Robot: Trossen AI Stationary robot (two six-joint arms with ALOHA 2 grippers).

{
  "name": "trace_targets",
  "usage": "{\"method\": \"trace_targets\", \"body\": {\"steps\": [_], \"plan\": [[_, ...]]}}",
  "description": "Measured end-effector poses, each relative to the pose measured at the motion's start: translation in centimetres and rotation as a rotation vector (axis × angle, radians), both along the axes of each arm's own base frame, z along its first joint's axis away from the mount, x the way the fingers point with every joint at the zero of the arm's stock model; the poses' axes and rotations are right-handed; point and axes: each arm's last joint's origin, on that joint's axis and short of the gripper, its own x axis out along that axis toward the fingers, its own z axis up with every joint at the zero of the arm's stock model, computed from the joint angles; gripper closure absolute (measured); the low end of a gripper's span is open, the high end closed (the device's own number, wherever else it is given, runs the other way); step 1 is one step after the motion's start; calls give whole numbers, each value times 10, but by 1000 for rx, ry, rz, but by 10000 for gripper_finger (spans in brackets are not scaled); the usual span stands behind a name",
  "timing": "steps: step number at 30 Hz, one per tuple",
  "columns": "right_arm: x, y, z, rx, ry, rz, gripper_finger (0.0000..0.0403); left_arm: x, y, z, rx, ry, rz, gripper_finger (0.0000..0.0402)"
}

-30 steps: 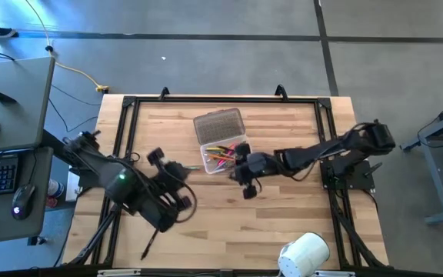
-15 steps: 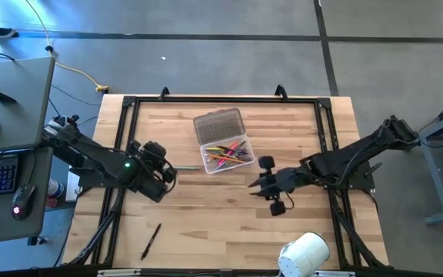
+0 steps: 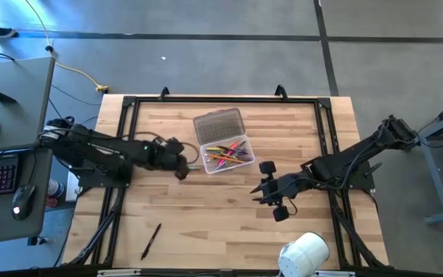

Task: Pick & place school supplies into a supply box
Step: Put the light blue pencil into the supply box

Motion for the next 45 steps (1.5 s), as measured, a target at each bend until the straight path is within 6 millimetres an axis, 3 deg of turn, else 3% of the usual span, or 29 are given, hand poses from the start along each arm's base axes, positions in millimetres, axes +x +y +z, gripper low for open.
{"method": "trace_targets", "body": {"steps": [7, 14, 21, 28, 32, 38, 45], "plan": [[-2, -1, -3, 16, 38, -24, 316, 7, 27, 0, -24, 37, -128, 341], [-4, -2, -6, 14, 83, -40, 316, 9, 38, -3, -81, 43, -149, 341], [-4, -3, -6, 3, 75, -52, 315, 17, 36, -11, -127, 50, -207, 333], [-4, -3, -6, 5, 71, -52, 315, 28, 32, -20, -103, 73, -346, 247], [-4, -3, -5, 7, 69, -53, 316, 43, 21, -21, -52, -5, -468, 215], [-4, -3, -5, 6, 69, -52, 316, 48, 10, -29, -27, 14, -563, 213], [-2, -3, -4, 13, 53, -54, 316, 30, 9, -64, -56, -7, -507, 230]]}}
